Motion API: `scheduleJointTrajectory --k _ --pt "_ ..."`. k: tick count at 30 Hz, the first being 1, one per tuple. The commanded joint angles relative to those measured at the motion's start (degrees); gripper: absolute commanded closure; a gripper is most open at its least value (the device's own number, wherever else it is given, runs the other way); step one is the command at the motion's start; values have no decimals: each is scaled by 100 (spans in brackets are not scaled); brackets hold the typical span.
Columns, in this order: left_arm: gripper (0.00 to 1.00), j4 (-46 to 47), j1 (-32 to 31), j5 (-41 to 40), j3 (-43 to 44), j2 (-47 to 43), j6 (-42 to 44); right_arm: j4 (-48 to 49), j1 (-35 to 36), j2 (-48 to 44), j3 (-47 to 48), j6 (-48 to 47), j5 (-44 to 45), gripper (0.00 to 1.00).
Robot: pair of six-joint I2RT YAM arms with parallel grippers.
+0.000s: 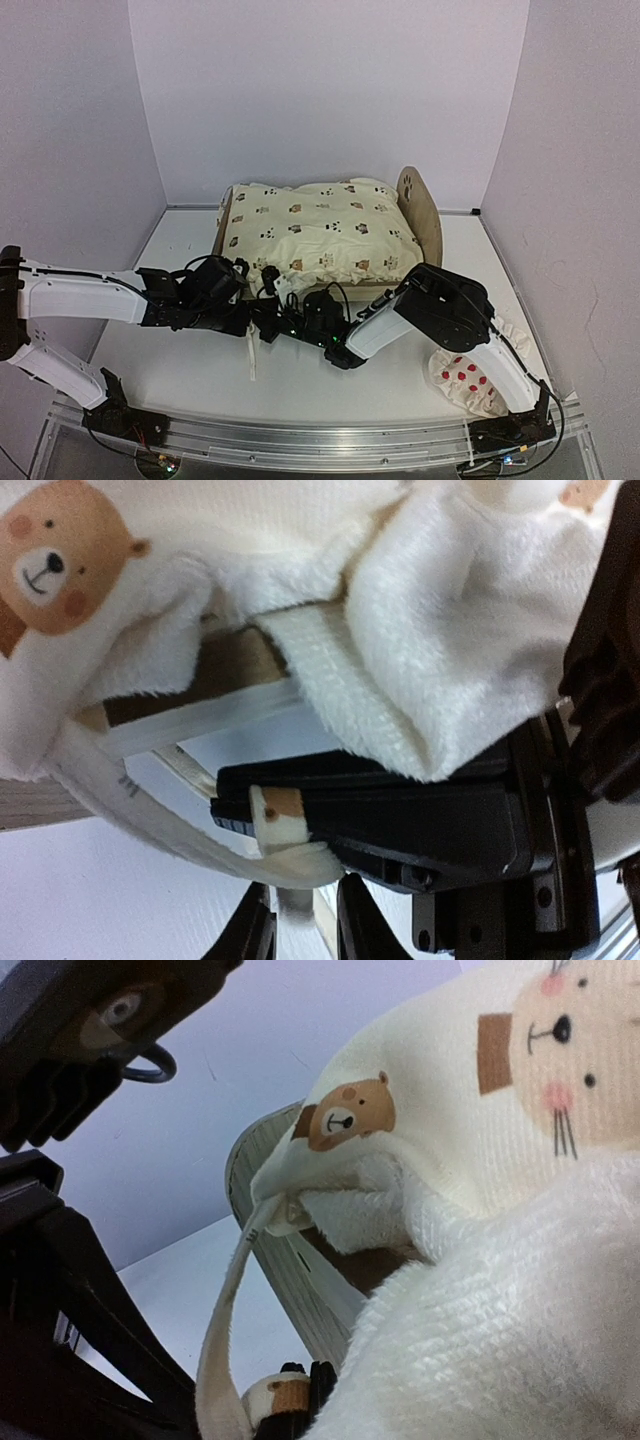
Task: Set up the pet bed
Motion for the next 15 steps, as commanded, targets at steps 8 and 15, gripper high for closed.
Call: scheduleJointTrajectory --k 8,15 --pt "29 -1032 -7 70 3 -377 -394 322 -2 -135 -131 147 548 100" --pt "38 -649 -20 734 -93 136 -289 134 172 -292 -289 -119 1043 100"
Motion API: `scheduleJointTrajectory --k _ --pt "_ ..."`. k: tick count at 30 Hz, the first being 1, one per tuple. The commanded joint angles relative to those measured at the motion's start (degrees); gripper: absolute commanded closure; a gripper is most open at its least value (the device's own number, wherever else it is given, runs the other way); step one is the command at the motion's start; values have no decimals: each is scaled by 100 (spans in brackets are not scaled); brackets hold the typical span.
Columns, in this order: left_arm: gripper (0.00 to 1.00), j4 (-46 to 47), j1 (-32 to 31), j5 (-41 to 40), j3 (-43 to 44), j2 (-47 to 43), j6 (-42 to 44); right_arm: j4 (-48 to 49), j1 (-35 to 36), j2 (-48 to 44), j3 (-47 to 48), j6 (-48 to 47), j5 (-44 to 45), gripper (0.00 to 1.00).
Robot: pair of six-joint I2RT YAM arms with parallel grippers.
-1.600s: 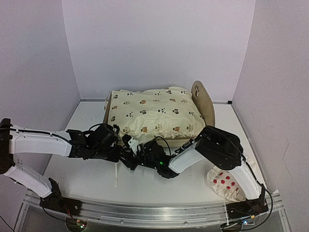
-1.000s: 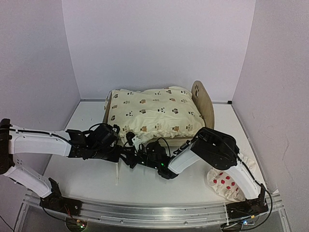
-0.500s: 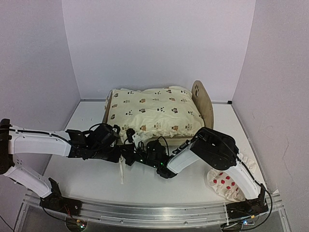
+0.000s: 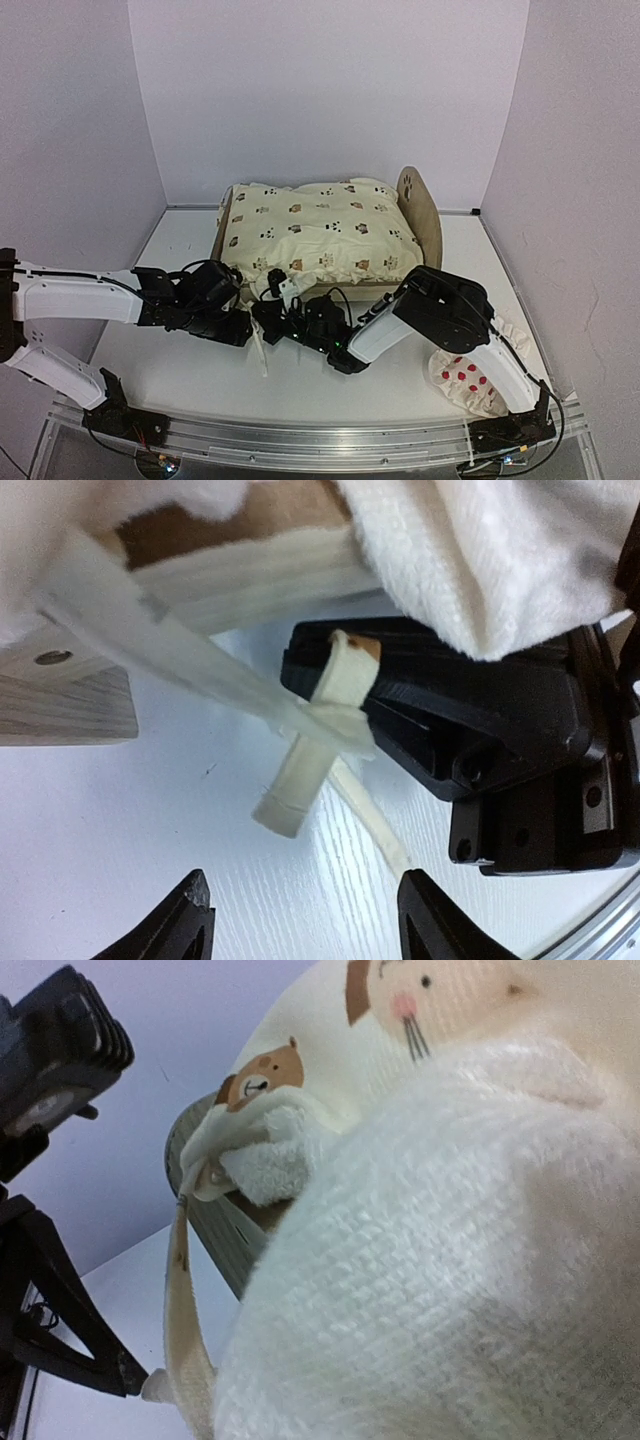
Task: Set up the pet bed
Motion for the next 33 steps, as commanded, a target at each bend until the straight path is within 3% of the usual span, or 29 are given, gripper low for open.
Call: scheduleJointTrajectory --k 1,13,23,33 --pt "41 249 -21 463 -92 430 -7 72 82 -293 -73 -152 376 100" --pt "36 1406 -171 697 -196 1315 -318 80 147 -391 -284 -97 732 100" --pt "30 1462 -490 483 54 1791 -550 83 148 -359 -313 7 744 100" --pt "28 2011 -1038 -146 -531 774 -1224 124 148 -497 -449 120 966 100"
